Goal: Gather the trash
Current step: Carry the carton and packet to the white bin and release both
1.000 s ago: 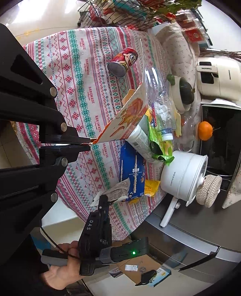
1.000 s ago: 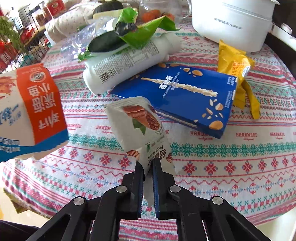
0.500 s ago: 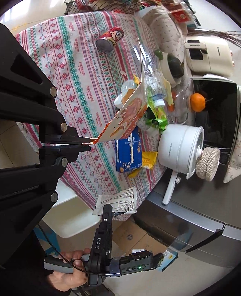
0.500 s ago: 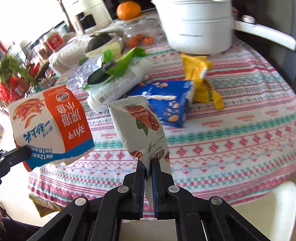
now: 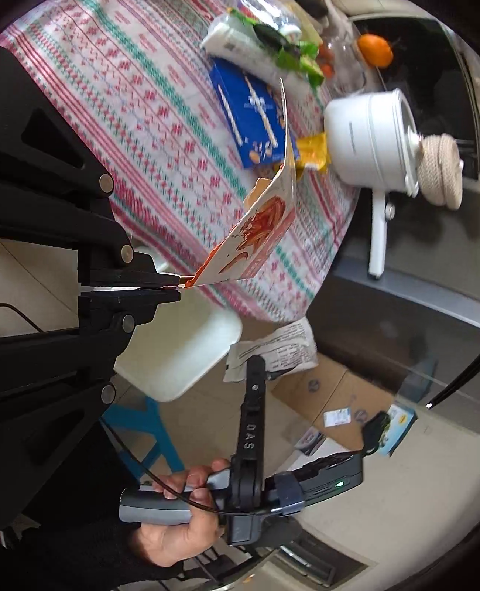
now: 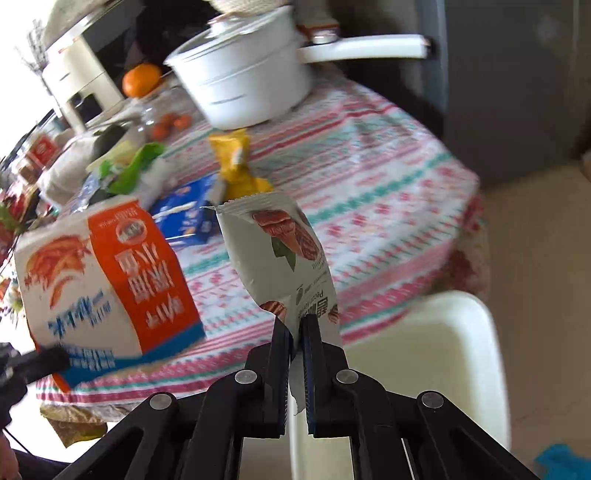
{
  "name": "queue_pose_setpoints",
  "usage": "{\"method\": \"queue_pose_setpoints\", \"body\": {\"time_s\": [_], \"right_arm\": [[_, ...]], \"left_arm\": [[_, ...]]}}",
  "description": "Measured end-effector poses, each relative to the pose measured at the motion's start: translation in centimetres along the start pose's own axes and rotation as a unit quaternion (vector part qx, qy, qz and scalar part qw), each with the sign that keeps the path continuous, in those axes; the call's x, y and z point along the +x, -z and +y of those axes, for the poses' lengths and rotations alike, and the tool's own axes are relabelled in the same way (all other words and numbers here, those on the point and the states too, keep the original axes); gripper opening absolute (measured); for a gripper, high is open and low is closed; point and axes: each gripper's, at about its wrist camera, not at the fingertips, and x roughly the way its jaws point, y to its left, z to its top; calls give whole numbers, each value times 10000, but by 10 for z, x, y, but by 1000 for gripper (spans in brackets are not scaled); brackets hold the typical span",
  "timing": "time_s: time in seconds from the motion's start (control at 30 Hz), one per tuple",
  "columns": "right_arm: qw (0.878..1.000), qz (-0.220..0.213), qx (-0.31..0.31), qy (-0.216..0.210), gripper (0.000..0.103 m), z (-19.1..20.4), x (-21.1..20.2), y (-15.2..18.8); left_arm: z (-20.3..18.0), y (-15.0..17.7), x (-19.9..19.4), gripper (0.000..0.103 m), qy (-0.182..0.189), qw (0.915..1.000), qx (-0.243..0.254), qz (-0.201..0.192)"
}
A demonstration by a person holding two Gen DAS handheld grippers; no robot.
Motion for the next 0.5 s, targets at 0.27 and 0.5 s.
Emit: {"method": "queue_pose_setpoints", "body": {"time_s": [0.27, 0.5], "right_arm": [[9979, 143, 485, 409, 5, -48, -5, 9], [9944, 435, 798, 545, 5, -73, 2, 19]], "left_arm": [[-34, 9, 80, 0, 195, 9977, 310, 568], [-39, 12, 113, 2, 11, 9961, 533, 707]]}}
